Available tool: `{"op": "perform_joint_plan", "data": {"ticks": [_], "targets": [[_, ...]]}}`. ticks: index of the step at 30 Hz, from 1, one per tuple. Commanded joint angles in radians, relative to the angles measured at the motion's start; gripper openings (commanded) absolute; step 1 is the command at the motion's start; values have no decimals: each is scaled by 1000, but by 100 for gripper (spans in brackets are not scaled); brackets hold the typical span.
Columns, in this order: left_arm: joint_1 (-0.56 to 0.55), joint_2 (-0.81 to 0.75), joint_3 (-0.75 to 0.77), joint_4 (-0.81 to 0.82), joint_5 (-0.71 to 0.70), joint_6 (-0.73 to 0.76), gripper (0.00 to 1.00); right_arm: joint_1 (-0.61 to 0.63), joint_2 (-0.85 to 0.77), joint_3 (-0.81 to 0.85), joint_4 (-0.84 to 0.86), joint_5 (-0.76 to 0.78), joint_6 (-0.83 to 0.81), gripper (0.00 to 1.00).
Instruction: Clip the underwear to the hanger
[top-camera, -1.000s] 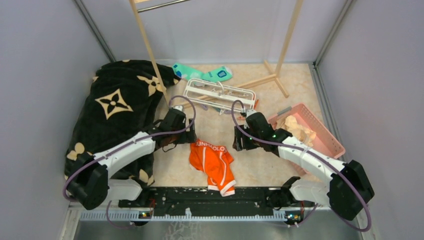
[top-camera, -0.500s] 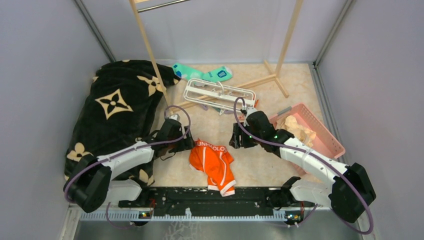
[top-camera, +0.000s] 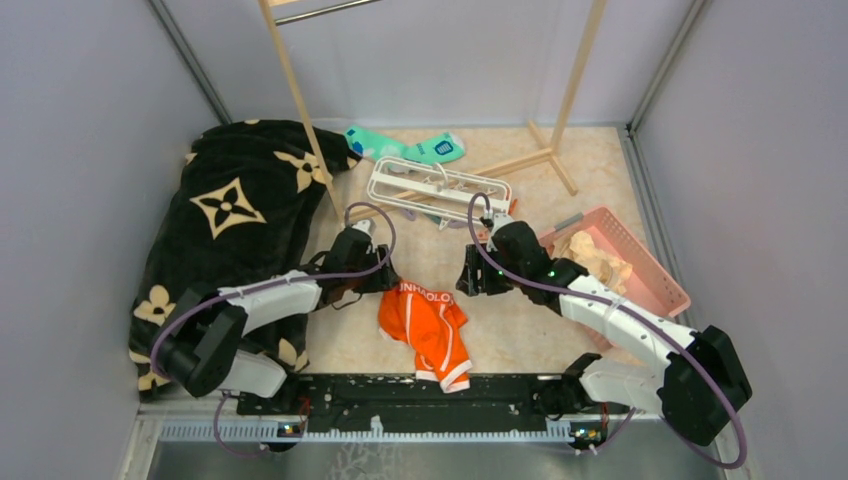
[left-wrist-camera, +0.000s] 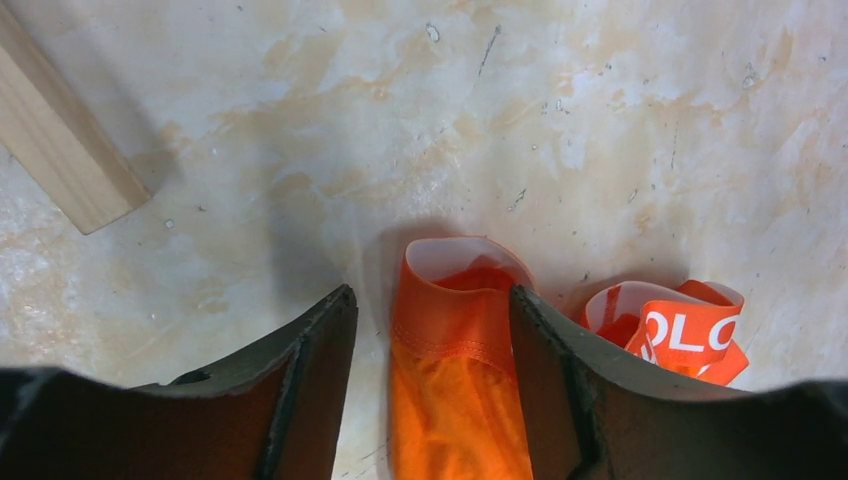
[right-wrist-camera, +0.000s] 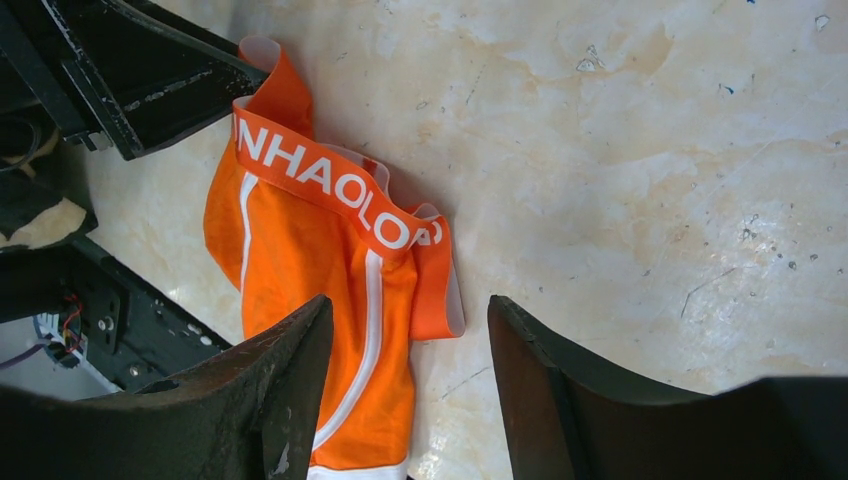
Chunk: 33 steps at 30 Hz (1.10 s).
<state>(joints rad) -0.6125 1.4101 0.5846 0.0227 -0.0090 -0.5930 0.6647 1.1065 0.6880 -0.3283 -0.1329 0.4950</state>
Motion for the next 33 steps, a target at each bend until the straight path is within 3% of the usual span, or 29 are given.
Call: {"op": "perform_joint_plan", "data": {"ticks": [1,4,9,15,21,28,33], "targets": [[3,17,-63,2,49,34,62,3,-18,10,41,1,7,58],[3,40,-78,67,74,51,54,3,-18,4,22,17,12,58],[3,96,-51,90,86,72,31,3,-20,-30,-17,64,62,58],[3,30,-42,23,34,85,1,3,-36,-104,-16,77,194,59],[3,-28,-22,-37,-7,108,0,21,-28,-199,111,30,352,56],[3,-33,-8,-60,-16,110,0,120,19,-284,283,118,584,52],[3,-39,-8,-65,-13,109,0,127,25,-353,353,164,673,51]]}}
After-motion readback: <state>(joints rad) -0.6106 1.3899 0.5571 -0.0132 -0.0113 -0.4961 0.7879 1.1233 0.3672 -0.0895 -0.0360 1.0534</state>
